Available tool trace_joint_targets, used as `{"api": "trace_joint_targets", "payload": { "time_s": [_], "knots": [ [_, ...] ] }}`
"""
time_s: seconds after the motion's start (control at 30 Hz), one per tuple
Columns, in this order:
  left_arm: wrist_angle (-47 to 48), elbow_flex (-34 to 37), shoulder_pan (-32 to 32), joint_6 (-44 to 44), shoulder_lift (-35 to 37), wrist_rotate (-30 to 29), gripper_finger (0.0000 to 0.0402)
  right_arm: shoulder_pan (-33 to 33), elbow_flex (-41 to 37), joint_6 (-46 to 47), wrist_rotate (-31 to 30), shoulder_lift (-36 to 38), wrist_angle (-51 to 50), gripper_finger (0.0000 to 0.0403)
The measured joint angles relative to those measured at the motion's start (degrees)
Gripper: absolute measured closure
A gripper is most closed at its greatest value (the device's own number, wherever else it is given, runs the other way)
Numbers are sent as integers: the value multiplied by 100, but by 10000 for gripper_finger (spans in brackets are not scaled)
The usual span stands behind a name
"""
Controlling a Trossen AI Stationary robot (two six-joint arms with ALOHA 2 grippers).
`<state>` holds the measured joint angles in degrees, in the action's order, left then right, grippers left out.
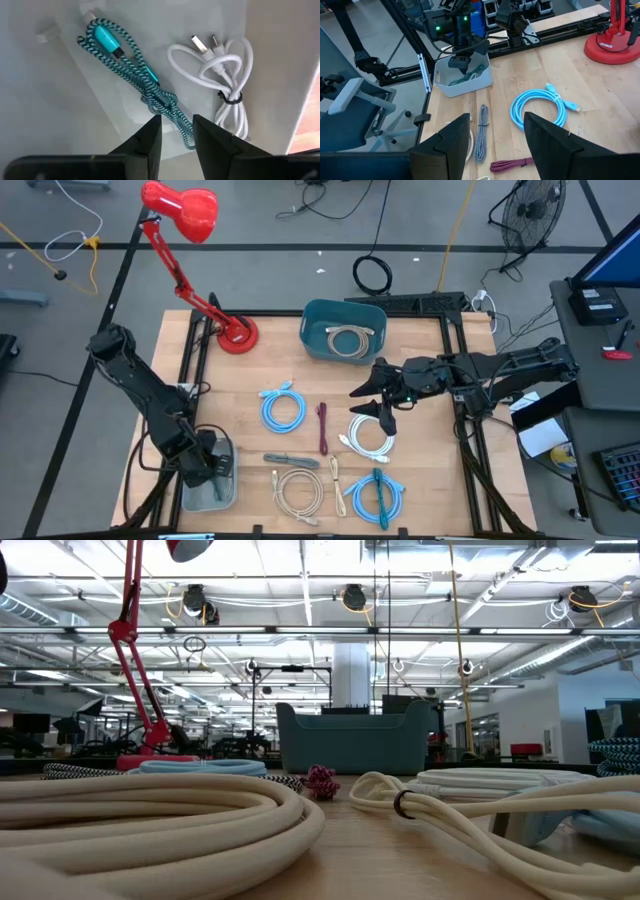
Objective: Pick & Place USB Port
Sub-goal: Put the white wire cable into the blue bin
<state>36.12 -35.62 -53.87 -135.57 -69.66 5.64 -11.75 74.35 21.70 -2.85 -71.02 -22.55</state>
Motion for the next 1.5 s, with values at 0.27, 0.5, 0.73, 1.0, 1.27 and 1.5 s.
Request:
{"api": "trace_joint_targets", "payload": {
  "time_s": [0.27, 0.5, 0.73, 1.0, 1.27, 1.5],
  "knots": [
    [312, -396, 0, 11, 289, -339, 280, 0, 0, -36, -2, -2, 0, 224],
    [1042, -1169, 0, 350, 556, -1290, 280, 0, 0, -115, -4, -2, 69, 224],
    [1120, -1742, 108, 1059, 636, -3107, 279, 4, 0, -222, -7, -2, 152, 224],
    [643, -1949, 861, 2556, 644, -4426, 279, 2, 0, -290, -7, -2, 153, 224],
    [-499, -1949, 2029, 4828, 839, -4391, 279, 2, 0, -33, -7, -2, 414, 224],
    [-1722, -1949, 3020, 6931, 1119, -3569, 279, 11, 0, 582, -335, -2, 1083, 225]
  ]
}}
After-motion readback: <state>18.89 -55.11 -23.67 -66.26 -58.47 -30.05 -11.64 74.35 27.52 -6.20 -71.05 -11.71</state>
